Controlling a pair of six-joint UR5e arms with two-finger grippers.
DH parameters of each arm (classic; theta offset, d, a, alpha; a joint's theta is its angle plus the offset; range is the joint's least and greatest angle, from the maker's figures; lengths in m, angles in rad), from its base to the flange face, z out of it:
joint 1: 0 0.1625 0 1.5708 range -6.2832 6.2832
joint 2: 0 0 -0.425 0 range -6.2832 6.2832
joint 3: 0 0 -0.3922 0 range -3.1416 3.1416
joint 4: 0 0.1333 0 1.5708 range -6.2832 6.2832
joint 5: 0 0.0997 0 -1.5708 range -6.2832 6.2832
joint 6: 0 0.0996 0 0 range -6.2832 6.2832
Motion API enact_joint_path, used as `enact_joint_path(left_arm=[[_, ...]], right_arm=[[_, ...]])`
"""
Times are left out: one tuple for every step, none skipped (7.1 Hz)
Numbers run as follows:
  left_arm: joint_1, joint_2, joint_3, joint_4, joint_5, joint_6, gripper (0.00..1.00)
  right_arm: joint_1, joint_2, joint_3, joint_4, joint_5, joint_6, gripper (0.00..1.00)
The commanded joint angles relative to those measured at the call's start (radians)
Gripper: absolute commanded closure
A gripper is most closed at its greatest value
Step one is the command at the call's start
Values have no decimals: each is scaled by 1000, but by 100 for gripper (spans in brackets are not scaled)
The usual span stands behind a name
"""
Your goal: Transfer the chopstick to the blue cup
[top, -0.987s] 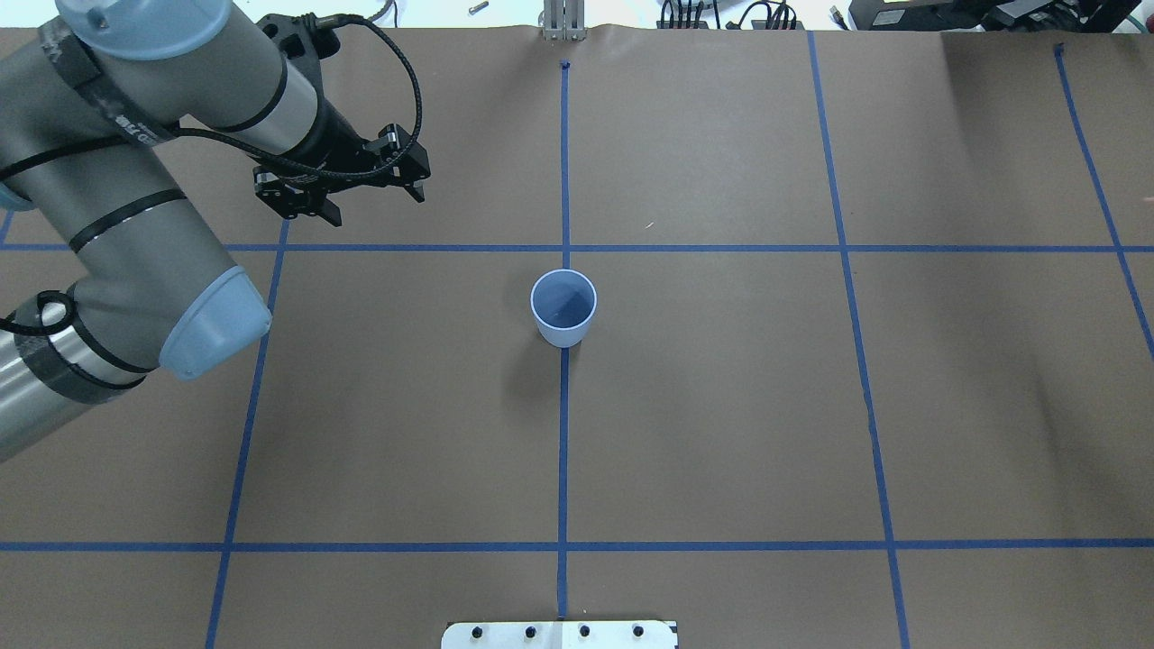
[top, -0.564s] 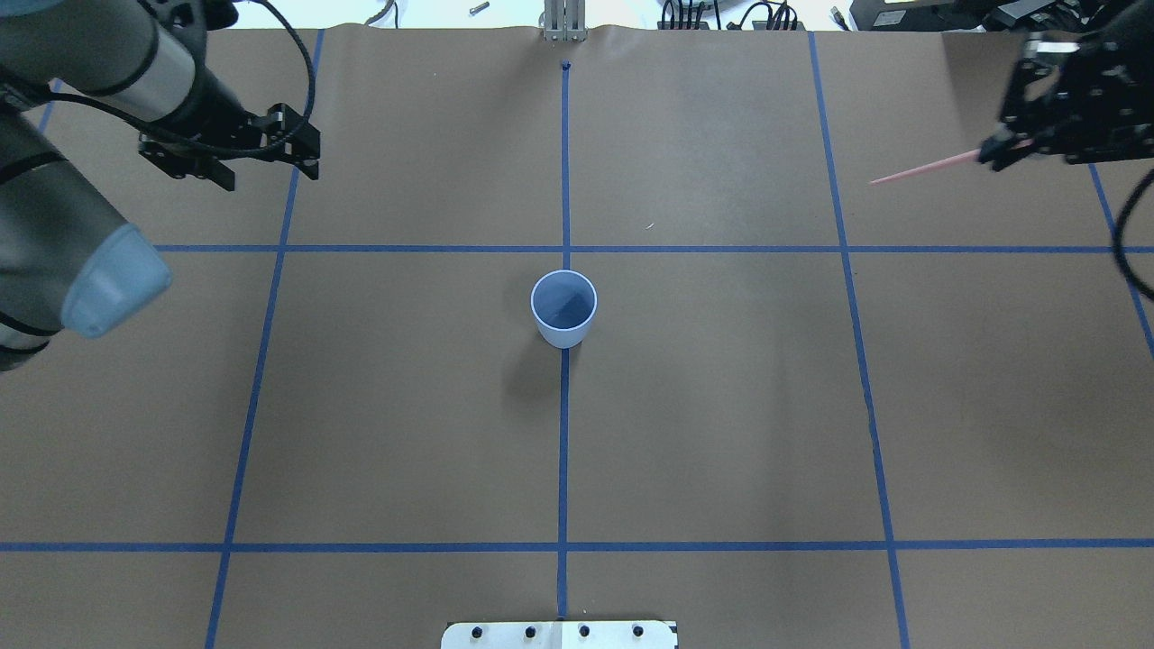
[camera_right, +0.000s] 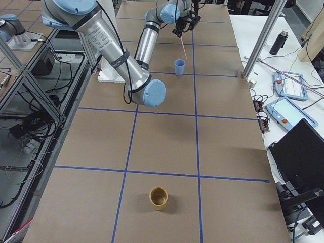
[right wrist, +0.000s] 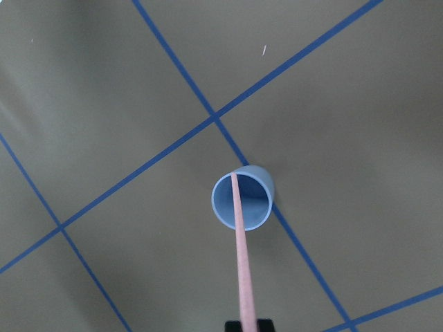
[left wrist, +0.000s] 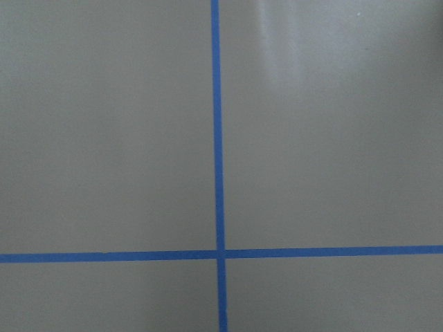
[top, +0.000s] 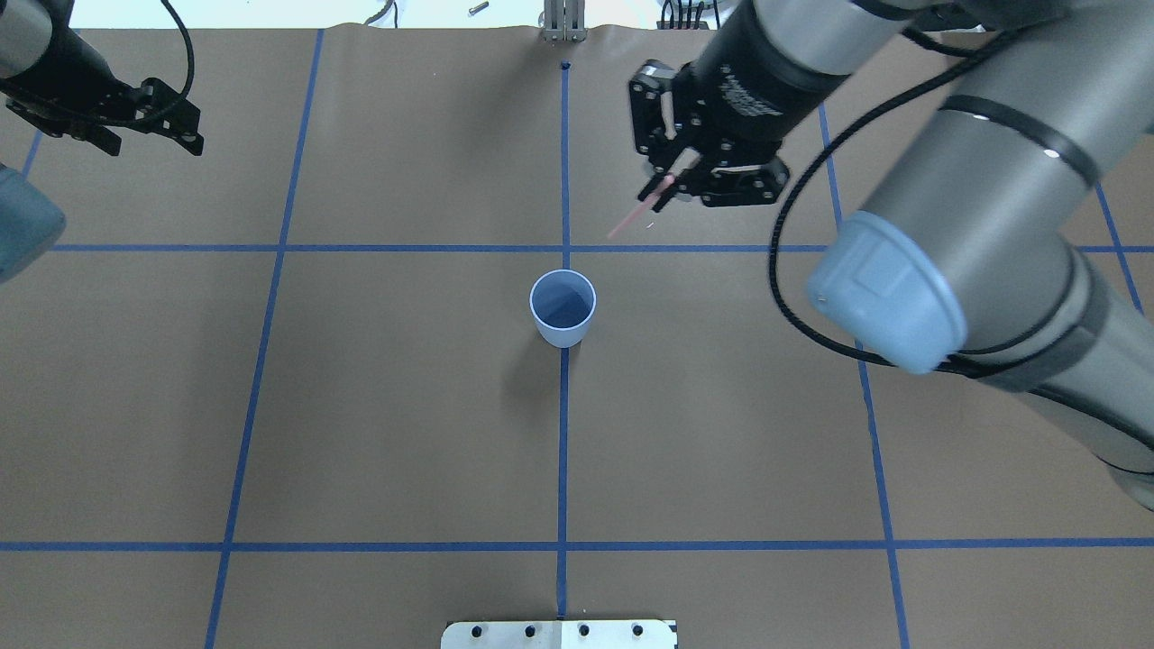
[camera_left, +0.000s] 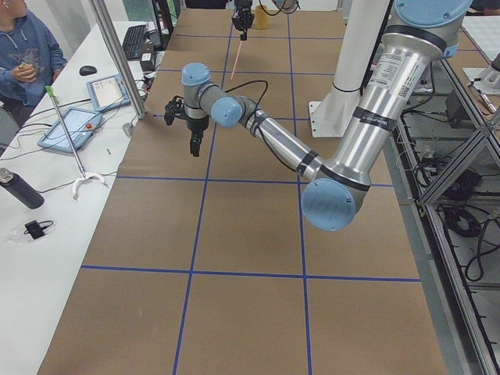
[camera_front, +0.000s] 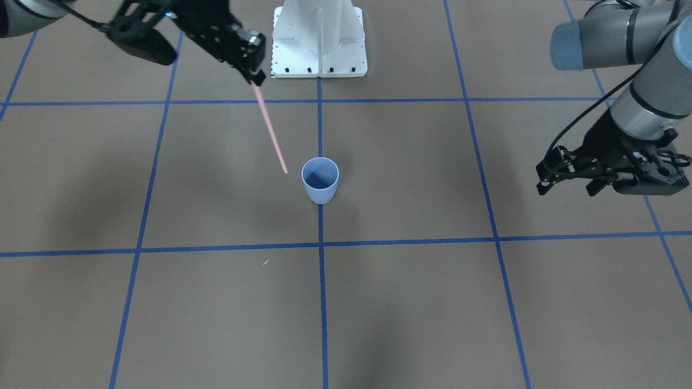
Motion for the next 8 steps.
enact_joint_path(left_arm=[[-12,4,11,-1,-16,23,2],[-15,4,13,-1,-16,22,2],[-13,5,11,-1,-16,22,2],[-15,5,11,-1,-16,22,2],[-13,5,13,-1,-16,22,2],[-13,7,13,-3,-16,22,2],[-12,7,13,-1,-16,22,2],[-12,7,27,-9,-16,22,2]], right_arm=[[-63,46,-58,58,-38,79,100],[-69,38,-66,58,-44,79,100],[-71,20,-64,60,-48,73,100],[-83,14,-66,60,-55,70,100],[-110,9,-78,63,-85,68,100],[-123,6,-81,64,-99,67,100],[-131,4,-98,66,-99,64,54],[-131,4,-118,116,-101,70,46]])
